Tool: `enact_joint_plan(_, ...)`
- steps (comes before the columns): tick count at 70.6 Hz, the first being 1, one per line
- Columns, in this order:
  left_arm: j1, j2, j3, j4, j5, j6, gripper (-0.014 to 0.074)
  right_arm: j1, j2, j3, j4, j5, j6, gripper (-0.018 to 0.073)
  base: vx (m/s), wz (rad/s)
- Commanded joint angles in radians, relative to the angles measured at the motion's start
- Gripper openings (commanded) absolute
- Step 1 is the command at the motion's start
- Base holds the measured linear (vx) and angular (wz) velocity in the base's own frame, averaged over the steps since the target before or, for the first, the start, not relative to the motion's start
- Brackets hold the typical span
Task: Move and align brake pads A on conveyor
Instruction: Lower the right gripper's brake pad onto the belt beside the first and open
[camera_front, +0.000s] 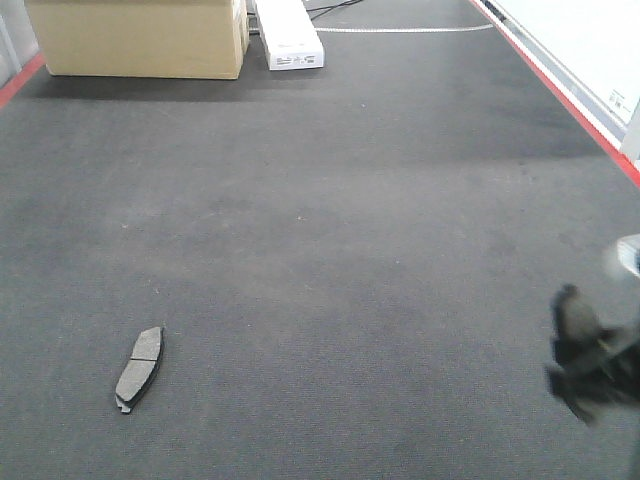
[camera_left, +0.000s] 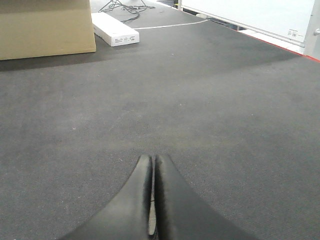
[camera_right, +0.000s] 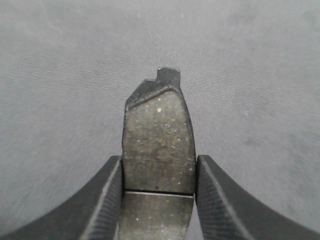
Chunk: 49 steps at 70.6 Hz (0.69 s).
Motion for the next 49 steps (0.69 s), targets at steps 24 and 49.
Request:
enact_joint_plan(24,-0.007,0.007,-0.026,-0.017,-0.068,0.001,-0.0006,0.072,0.455,-0.264,0.107,-0.074,-0.004,0.0102,0.00,0.00)
enact_joint_plan(49,-0.007,0.007,-0.026,-0.017,-0.067,0.001,-0.0006,0.131,0.712,-0.388,0.110,-0.069,0.086,0.0110,0.00,0.00)
